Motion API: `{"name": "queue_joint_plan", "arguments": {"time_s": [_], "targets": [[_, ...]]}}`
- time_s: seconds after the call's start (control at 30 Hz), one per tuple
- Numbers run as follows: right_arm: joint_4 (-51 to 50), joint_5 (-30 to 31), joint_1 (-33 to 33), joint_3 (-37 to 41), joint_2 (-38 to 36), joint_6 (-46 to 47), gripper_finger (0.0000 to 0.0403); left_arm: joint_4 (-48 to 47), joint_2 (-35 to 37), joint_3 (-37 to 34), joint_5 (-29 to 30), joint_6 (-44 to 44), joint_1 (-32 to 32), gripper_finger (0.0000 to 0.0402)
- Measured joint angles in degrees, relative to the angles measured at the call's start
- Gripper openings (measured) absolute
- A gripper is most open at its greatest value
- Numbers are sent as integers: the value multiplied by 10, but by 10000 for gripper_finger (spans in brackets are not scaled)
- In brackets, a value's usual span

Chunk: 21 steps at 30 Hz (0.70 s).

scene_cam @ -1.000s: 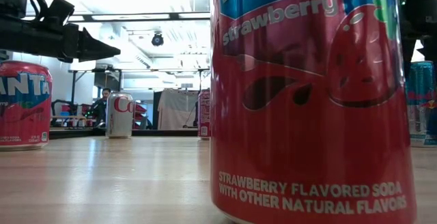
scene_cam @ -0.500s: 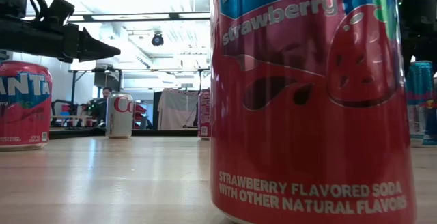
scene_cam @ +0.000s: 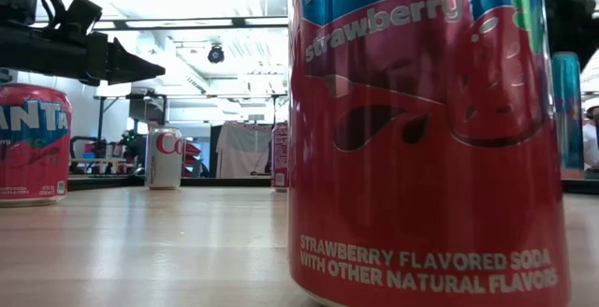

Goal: Place canned beverage on shelf
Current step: Put the top blue soda can on the shelf

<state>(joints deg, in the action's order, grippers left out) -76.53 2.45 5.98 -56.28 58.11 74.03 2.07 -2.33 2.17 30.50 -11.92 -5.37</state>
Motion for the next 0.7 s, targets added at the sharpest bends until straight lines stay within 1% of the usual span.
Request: {"name": "queue_joint_plan", "arguments": {"time_s": [0.13, 0.23, 0.3, 0.37, 0.47, 0.57, 0.63, 0.7], "targets": [[-72, 11, 0, -77, 18, -15, 231, 0, 0, 0, 0, 0, 0, 399], [-127, 35, 0, -150, 33, -35, 231, 0, 0, 0, 0, 0, 0, 399], [-137, 59, 0, -194, 41, -52, 231, 0, 0, 0, 0, 0, 0, 399], [-131, 86, 0, -227, 42, -90, 231, 0, 0, 0, 0, 0, 0, 399], [-135, 151, -6, -261, 45, -144, 231, 0, 0, 0, 0, 0, 0, 399], [-135, 206, -29, -275, 47, -192, 232, 0, 0, 0, 0, 0, 0, 399], [-136, 224, -55, -281, 50, -227, 232, 0, 0, 0, 0, 0, 0, 399], [-135, 227, -88, -287, 54, -265, 232, 0, 0, 0, 0, 0, 0, 399]]}}
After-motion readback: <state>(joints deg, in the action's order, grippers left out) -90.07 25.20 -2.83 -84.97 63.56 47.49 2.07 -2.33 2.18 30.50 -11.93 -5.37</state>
